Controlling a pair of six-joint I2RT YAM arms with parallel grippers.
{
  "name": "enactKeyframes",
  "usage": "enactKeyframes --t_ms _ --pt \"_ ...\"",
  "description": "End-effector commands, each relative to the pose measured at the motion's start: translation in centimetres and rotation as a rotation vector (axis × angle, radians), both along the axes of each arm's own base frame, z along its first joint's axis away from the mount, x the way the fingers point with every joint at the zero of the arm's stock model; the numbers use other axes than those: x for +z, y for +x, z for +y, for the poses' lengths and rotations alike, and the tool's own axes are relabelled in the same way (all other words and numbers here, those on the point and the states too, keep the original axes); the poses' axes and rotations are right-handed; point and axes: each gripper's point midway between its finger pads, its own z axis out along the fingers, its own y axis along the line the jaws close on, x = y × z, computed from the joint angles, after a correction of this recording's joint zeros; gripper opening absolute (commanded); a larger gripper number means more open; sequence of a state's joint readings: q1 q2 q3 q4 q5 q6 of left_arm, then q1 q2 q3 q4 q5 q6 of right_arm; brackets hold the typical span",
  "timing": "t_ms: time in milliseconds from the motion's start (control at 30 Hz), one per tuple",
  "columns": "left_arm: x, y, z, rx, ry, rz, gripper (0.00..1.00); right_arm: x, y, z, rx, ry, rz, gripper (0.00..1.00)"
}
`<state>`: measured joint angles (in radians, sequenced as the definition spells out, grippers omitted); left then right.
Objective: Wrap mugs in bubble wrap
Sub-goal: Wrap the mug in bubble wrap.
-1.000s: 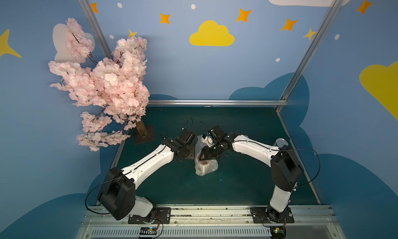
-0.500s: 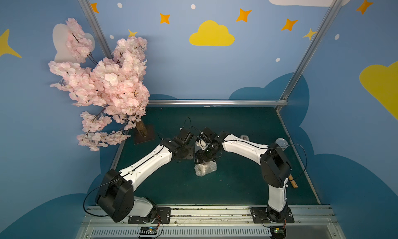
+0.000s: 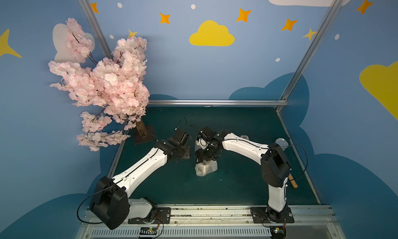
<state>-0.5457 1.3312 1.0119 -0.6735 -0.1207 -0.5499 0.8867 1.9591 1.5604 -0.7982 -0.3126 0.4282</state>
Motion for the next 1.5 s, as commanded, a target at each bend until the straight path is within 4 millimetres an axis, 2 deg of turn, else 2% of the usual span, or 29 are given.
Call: enactKeyframes --t_ms 0,100,367,500,700,767,867,967,1200,1367,1467 --pt "0.4 0.1 0.5 0.010 0.007 -0.018 0.37 -1.6 -0.9 -0.6 0.001 -0.077 0.038 0.74" --pt "0.3 0.2 0.5 0.010 0.010 -0.015 0.36 -2.4 -1.1 -0.7 0.030 -0.148 0.015 0.74" --pt "0.1 0.2 0.5 0.007 0.010 -0.014 0.36 -6.3 -1.9 -2.4 0.086 -0.320 0.014 0.75" --pt "-0.2 0.2 0.9 0.019 0.020 -0.006 0.36 -6.8 -2.2 -2.9 0.093 -0.314 0.014 0.74" --pt "-0.2 0.4 1.0 0.032 0.007 -0.008 0.36 -7.4 -2.7 -2.5 0.180 -0.278 0.011 0.74" --pt "-0.1 0.6 1.0 0.032 0.005 -0.006 0.36 -5.9 -2.4 -2.2 0.212 -0.254 -0.030 0.75" --pt "-0.1 0.6 1.1 0.033 0.009 -0.008 0.36 -2.2 -1.7 -1.3 0.250 -0.183 -0.097 0.77" --pt "0.0 0.5 1.2 0.040 0.006 -0.010 0.37 0.6 -1.6 -0.4 0.277 -0.127 -0.110 0.80" --pt "0.7 1.1 1.4 0.051 -0.002 -0.035 0.39 4.2 -2.0 0.9 0.275 0.012 -0.060 0.81" --pt "1.7 1.4 1.8 0.065 -0.006 -0.067 0.39 6.4 -2.1 0.3 0.244 0.056 -0.046 0.81" --pt "1.8 1.7 1.8 0.064 -0.014 -0.078 0.40 8.0 -2.2 -1.1 0.210 0.058 -0.051 0.81"
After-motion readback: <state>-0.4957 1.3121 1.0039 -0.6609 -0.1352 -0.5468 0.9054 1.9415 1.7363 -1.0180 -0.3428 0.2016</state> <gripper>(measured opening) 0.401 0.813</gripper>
